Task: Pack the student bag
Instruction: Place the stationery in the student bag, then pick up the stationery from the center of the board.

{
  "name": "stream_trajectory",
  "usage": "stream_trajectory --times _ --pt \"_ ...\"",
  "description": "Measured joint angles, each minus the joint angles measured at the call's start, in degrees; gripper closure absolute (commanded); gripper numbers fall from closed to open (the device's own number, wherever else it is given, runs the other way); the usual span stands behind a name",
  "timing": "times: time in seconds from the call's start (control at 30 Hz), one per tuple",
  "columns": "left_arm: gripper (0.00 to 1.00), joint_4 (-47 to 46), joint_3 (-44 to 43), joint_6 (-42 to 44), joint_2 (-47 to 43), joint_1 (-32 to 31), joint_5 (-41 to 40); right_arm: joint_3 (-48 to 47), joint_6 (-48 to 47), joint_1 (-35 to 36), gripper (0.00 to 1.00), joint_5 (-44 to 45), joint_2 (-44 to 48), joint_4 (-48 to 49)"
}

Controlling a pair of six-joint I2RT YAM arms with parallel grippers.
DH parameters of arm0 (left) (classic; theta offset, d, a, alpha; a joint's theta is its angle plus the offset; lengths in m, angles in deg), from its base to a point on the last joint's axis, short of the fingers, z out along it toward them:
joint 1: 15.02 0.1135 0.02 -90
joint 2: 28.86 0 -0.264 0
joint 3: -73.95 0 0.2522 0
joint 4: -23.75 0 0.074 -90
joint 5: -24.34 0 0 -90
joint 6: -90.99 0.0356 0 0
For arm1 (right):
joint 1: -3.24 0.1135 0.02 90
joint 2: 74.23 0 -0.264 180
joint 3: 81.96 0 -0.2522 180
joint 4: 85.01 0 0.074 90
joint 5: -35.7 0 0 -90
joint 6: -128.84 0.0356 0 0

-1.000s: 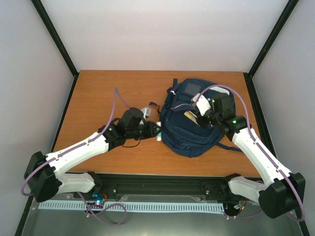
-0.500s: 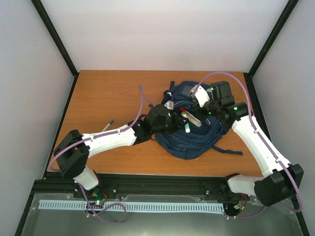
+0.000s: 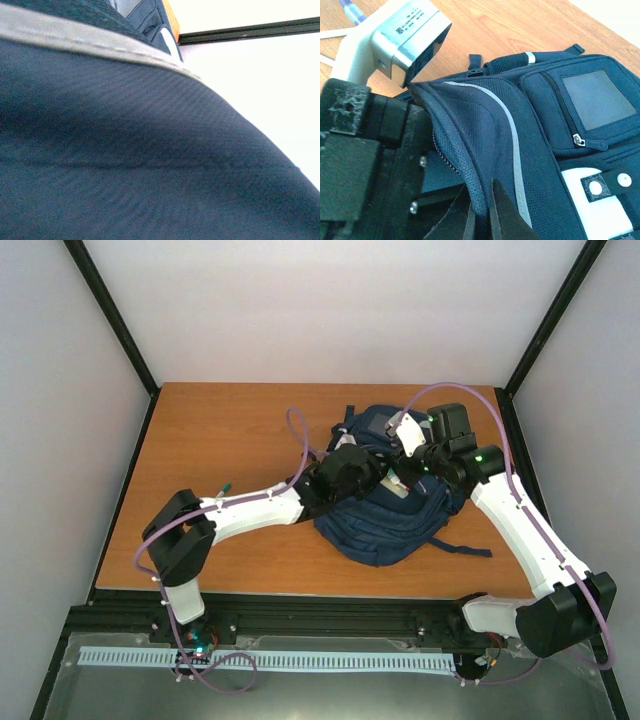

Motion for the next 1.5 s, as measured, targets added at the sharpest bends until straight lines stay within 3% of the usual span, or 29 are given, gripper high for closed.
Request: stream_trajectory --times 0.07,0.13,0.2,0.67,0.77,1.1,1.17,1.37,1.5 --pt "0.92 0.48 -2.4 -0.28 1.7 -0.15 -0.94 0.0 0.26 -0.04 0.97 0.13 0.0 0.2" --pt "0.77 1.05 -3.87 -0.81 2.93 -0.31 -1.81 0.0 0.61 -0.22 0.97 0.68 0.0 0.46" --pt "0.69 1.62 -5.01 -0.87 4.04 -0.37 -2.21 0.0 0.83 -0.22 0.97 1.22 0.0 0.55" --pt "0.47 6.19 -6.16 3.63 3.19 -0.57 0.57 0.26 1.77 -2.54 0.97 1.64 0.22 1.86" --pt "0.39 7.63 -3.43 5.18 -1.68 -0.79 3.06 2.05 1.75 -3.06 0.97 1.16 1.38 3.56" --pt "0.39 18.53 2.64 22.05 -11.76 -0.94 12.87 15.69 1.81 -6.16 0.97 -4.46 10.71 13.2" --pt "0.38 22.77 6.58 24.9 -15.19 -1.01 12.07 18.84 2.23 -7.8 0.97 -6.1 13.53 15.47" --pt "0.16 37.2 12.55 31.63 -27.41 -1.01 3.93 23.32 2.86 -9.9 0.97 -8.72 18.05 18.73" --pt "0.13 41.57 16.85 31.98 -35.98 0.83 -0.44 24.26 2.64 -9.94 0.97 -9.86 17.66 20.24"
